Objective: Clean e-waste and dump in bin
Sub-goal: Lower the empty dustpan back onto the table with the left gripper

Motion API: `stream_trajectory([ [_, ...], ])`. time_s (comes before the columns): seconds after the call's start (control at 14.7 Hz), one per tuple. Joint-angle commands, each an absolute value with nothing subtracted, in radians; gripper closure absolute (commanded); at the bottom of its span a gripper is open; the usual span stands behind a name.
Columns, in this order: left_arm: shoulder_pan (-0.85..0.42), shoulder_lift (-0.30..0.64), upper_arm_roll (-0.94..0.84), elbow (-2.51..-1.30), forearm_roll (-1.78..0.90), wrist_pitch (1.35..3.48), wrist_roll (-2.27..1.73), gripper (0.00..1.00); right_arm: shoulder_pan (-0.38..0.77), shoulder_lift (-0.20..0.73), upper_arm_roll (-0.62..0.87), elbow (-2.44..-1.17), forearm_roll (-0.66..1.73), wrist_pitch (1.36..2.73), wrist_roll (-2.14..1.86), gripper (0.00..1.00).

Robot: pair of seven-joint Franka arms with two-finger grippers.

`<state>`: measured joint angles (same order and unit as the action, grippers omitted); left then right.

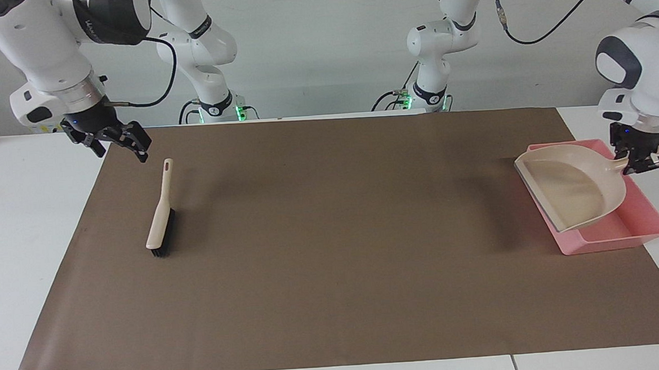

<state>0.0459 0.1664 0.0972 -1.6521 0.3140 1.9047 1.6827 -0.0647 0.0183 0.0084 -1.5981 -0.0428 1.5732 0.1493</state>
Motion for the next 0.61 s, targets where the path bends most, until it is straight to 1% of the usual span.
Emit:
stream_trajectory([
  [0.0, -0.070, 0.107, 0.110, -1.744, 0.299, 1.901, 1.632, 0.99, -0.057, 0.029, 0.014, -1.591, -0.048, 1.559, 0.164, 0.00],
  [0.14, -0.130, 0.083, 0.109, -1.833, 0.299, 1.942, 1.625, 1.00, -0.067, 0.020, 0.003, -1.614, -0.046, 1.565, 0.158, 0.00],
  [0.34, -0.242, 0.057, 0.109, -2.011, 0.299, 2.084, 1.509, 1.00, 0.026, 0.017, -0.058, -1.612, -0.049, 1.566, 0.152, 0.00],
  [0.41, -0.271, 0.057, 0.109, -2.032, 0.299, 2.088, 1.452, 1.00, 0.050, 0.015, -0.070, -1.612, -0.054, 1.565, 0.152, 0.00],
  [0.55, -0.331, 0.058, 0.109, -2.063, 0.299, 2.097, 1.416, 1.00, 0.052, 0.005, -0.069, -1.615, -0.055, 1.554, 0.150, 0.00],
])
